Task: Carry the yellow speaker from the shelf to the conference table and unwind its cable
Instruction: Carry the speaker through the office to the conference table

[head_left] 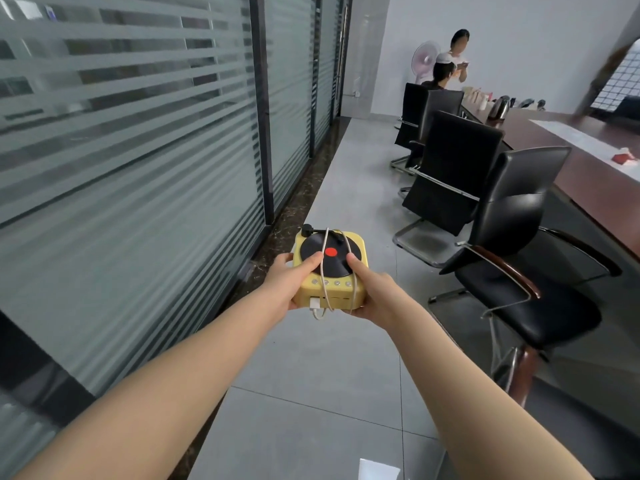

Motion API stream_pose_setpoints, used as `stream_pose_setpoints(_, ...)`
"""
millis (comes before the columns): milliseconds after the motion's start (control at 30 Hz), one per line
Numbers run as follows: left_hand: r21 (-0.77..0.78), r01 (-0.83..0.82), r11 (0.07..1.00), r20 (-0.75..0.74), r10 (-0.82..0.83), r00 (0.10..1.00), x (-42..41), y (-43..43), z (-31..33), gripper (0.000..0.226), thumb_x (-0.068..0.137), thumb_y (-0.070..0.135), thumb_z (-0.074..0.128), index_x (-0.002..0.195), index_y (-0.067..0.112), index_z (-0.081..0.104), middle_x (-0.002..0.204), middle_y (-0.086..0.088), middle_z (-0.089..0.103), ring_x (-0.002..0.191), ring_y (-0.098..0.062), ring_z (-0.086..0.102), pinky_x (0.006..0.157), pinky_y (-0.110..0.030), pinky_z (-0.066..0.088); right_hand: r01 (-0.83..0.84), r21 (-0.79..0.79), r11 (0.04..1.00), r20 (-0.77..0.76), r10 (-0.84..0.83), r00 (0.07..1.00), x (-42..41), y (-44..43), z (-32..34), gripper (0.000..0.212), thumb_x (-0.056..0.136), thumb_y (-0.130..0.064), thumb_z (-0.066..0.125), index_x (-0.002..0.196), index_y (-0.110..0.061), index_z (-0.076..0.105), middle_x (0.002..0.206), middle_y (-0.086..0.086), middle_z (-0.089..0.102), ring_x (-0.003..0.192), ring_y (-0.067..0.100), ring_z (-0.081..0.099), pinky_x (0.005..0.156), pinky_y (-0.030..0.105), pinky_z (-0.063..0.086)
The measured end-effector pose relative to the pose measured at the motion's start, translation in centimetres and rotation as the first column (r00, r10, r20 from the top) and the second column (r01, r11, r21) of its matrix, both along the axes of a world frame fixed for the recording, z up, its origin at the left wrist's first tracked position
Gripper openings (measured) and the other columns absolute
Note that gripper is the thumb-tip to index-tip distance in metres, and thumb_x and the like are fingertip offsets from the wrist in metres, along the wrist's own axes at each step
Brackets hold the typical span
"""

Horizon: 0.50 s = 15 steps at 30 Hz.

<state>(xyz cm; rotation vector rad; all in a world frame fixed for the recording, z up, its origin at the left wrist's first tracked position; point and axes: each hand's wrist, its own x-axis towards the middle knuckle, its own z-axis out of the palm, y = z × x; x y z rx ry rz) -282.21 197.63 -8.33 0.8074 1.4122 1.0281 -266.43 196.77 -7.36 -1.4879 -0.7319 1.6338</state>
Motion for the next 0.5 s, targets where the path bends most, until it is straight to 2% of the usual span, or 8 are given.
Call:
stream_pose_setpoints(167,-0.022,0.003,1.0,0.003,-0.003,1.0,0.0,5.3,-0.6,0.065,0.072,0.046,0.075,0.127,0.023,0.049,0.116,-0.006,0.065,0.099,-0.027,0.067,0.083,-0.049,0.057,-0.001,-0.021,1.0,0.014,0.001,1.0,-0.1,5.3,-0.6,0.068,0.078,-0.047,0.071,0.126,-0.003,0.05,0.115,0.016,0.066,0.096,0.03,0.066,0.067,0.039,0.056)
stream_pose_setpoints(300,-0.021,0.048,0.999,0.025,-0.048,0.999,0.1,10.4,-0.8,0.076,0.067,0.049,0.077,0.132,0.023,0.047,0.119,-0.007,0.064,0.1,-0.027,0.067,0.081,-0.05,0.058,0.017,-0.02,1.0,0.019,-0.017,1.0,0.1,10.3,-0.9,0.064,0.08,-0.046,0.069,0.123,-0.002,0.052,0.114,0.016,0.067,0.097,0.031,0.066,0.071,0.04,0.056)
stream_pose_setpoints(400,-0.015,0.063,0.998,0.021,-0.063,0.998,0.2,14.9,-0.9,0.074,0.072,0.047,0.076,0.134,0.022,0.045,0.119,-0.007,0.064,0.099,-0.026,0.067,0.081,-0.048,0.058,0.045,-0.021,0.999,0.011,-0.044,0.999,0.1,14.5,-1.1,0.064,0.079,-0.046,0.07,0.123,-0.003,0.052,0.114,0.015,0.067,0.096,0.031,0.066,0.071,0.04,0.056)
stream_pose_setpoints(500,-0.015,0.08,0.997,0.018,-0.08,0.997,0.0,20.4,-0.9,0.071,0.074,0.044,0.075,0.134,0.022,0.044,0.12,-0.007,0.063,0.1,-0.027,0.066,0.083,-0.049,0.057,0.058,-0.012,0.998,0.01,-0.058,0.998,-0.1,19.6,-1.2,0.062,0.08,-0.045,0.069,0.122,-0.002,0.053,0.111,0.015,0.067,0.094,0.03,0.066,0.076,0.042,0.056)
